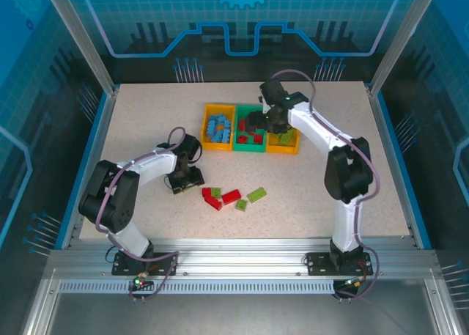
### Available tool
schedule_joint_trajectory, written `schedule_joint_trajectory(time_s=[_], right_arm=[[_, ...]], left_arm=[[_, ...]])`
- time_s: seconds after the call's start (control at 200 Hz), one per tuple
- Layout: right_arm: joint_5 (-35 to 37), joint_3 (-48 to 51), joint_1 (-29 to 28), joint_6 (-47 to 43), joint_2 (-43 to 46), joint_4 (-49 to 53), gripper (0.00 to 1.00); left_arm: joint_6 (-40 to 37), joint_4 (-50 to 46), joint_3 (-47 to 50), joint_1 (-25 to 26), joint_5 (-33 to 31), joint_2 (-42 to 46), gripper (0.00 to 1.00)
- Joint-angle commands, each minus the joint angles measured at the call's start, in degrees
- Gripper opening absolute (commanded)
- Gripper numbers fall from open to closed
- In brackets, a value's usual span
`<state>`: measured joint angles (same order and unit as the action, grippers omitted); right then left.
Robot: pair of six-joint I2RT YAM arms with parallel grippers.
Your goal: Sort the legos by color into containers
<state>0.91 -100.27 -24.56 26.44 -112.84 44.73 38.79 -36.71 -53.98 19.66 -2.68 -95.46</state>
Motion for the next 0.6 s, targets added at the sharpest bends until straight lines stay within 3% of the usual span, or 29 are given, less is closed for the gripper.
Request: schedule_joint_trajectory(time_s=[0.0, 0.345, 0.595], right_arm=[[0.9, 6.2, 3.2, 1.3, 8.3, -2.1, 0.9], [-0.1, 22.9, 13.0, -0.8, 19.7, -3.6, 0.9], [-1.5, 25.5, 13.3, -1.8, 19.8, -4.3, 0.9]], left_arm=[[-2.2, 7.2, -1.9, 1.0, 4.6, -0.7, 0.53], [-3.8, 2.6, -11.7, 6.3, 3.6, -2.3, 0.55], [-4.3, 1.3, -10.3, 6.0, 1.7, -0.8, 0.62]])
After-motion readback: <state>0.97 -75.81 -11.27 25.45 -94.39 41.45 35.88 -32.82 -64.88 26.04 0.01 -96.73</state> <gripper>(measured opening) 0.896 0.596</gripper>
